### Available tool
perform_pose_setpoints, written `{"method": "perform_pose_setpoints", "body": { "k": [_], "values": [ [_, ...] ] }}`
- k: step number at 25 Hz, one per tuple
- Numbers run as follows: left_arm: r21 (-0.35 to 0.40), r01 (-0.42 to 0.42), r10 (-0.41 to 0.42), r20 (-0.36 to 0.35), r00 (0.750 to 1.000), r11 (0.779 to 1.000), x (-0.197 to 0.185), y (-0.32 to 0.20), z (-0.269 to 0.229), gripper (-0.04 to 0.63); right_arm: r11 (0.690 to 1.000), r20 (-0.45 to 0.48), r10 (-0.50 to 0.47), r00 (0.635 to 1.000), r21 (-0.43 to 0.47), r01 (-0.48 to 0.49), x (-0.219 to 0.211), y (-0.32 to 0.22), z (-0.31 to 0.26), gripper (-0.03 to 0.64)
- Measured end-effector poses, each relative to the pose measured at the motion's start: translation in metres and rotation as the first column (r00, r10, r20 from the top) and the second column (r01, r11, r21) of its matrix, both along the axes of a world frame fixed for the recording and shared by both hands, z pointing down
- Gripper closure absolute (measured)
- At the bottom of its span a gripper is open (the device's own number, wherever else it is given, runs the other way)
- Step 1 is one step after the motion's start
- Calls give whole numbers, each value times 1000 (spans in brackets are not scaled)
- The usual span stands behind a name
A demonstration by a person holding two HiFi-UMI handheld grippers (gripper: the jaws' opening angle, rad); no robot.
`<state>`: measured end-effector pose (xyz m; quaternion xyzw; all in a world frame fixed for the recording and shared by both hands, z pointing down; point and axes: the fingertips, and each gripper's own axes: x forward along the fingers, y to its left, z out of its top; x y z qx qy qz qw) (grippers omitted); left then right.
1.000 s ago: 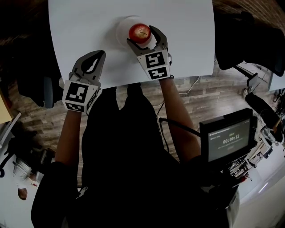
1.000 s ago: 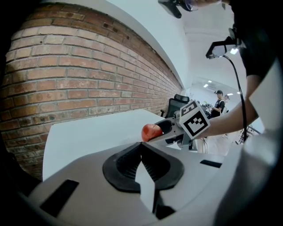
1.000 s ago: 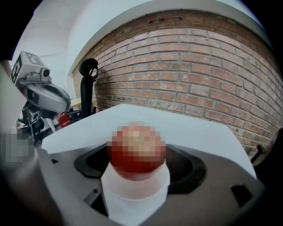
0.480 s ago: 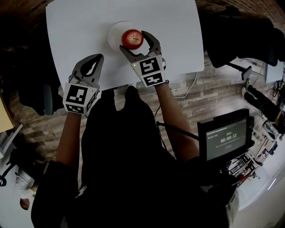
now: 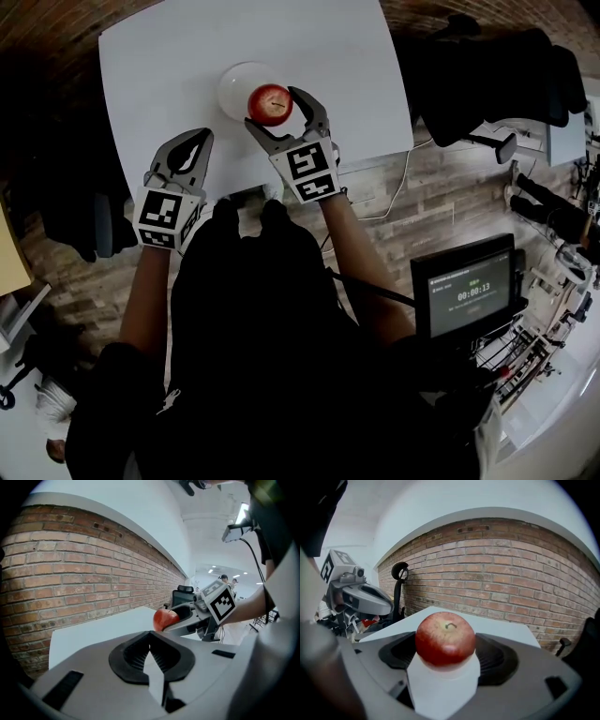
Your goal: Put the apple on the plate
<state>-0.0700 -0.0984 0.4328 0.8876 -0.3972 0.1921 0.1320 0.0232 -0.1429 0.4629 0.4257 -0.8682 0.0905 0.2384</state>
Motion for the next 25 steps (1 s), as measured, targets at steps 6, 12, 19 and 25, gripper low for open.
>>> {"method": "perform_pose_setpoints", "body": {
  "k": [6,12,19,25],
  "values": [
    [23,-8,9,-4,1000,1000,-1,-10,0,588,999,22,13,1000,34,-14,1,-4,-13,233],
    [53,-9,9,-2,1000,999,1,-5,-22,588,997,41,21,999,68,-23,8,6,-42,233],
    [80,-6,6,3,1000,997,-5,-4,-37,588,993,71,28,997,112,-36,10,10,-75,233],
    [110,2,-2,0,1000,994,-5,-2,-50,588,986,84,26,996,163,-40,17,15,-103,233]
  ]
}}
